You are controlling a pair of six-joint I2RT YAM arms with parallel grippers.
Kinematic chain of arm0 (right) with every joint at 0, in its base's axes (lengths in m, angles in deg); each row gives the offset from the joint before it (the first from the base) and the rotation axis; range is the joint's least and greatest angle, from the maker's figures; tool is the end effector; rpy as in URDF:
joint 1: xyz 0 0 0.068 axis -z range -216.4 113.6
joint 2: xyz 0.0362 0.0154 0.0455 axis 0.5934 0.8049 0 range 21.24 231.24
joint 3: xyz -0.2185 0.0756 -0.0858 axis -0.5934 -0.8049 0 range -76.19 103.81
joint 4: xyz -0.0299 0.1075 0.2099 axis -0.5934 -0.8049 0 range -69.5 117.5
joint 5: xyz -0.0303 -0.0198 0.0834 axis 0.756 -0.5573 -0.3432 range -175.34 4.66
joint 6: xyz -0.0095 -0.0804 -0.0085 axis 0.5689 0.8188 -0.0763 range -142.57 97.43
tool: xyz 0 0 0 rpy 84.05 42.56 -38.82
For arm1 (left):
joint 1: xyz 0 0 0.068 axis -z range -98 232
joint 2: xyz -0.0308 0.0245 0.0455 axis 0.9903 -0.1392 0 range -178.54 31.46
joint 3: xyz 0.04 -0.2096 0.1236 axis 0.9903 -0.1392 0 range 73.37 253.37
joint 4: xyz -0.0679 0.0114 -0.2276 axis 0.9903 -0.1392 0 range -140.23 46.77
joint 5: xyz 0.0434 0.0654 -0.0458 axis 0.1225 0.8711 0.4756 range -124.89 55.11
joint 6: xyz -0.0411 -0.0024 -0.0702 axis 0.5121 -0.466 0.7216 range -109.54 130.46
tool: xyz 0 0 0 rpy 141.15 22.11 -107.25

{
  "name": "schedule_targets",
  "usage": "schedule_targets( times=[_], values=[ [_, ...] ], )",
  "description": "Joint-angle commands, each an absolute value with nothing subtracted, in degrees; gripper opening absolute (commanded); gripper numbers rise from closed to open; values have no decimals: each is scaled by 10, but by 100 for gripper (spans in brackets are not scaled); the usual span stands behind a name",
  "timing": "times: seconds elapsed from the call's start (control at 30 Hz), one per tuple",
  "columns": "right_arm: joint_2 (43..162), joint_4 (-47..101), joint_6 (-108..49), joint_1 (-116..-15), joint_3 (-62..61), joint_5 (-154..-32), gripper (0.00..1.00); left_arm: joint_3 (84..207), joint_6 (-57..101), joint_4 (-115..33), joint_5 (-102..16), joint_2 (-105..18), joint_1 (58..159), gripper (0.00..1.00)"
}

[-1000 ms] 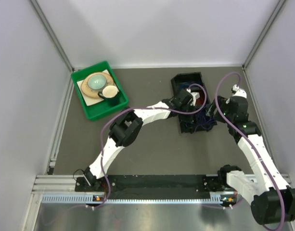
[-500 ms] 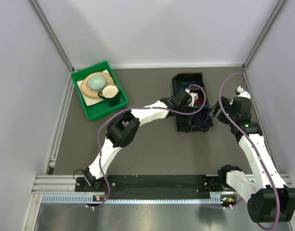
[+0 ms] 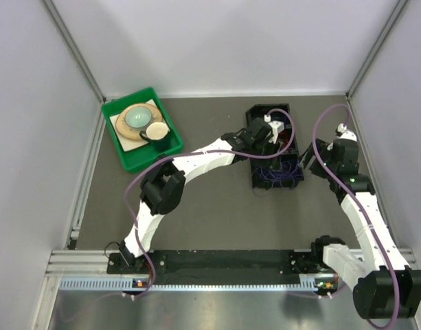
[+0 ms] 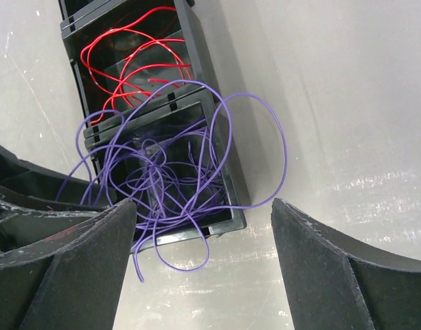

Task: Untangle the cables

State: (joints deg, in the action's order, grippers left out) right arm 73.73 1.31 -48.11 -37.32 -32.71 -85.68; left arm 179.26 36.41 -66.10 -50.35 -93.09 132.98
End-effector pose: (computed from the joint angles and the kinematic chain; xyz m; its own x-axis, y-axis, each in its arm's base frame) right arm 0.2201 0.0039 0.2428 -0.5292 0.4226 -0.7358 0.2295 0.9061 0.3553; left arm 0.2925 -0.3908 0.2010 -0.7580 0.2655 -0.5957 0.6036 0.6317 -0.4865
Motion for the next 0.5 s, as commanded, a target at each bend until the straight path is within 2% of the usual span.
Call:
schedule_targets(
  times=[0.0, 0.1, 0.13, 0.3, 0.43, 0.47],
  values=[
    [730, 32, -478, -366, -311, -869, 79, 1800, 354, -673, -497, -902, 1332, 51],
    [732, 32, -478, -367, -314, -870, 79, 1798, 355, -673, -495, -890, 1332, 53],
    [732, 34, -477, -367, -314, -869, 79, 1798, 354, -675, -492, -887, 1332, 58],
    [742, 45, -475, -367, -315, -870, 78, 1795, 349, -679, -468, -867, 1332, 69],
    [784, 64, -464, -367, -307, -878, 73, 1798, 351, -676, -463, -859, 1332, 75],
    [807, 68, -462, -367, -304, -879, 69, 1798, 352, -673, -462, -859, 1332, 77]
  ],
)
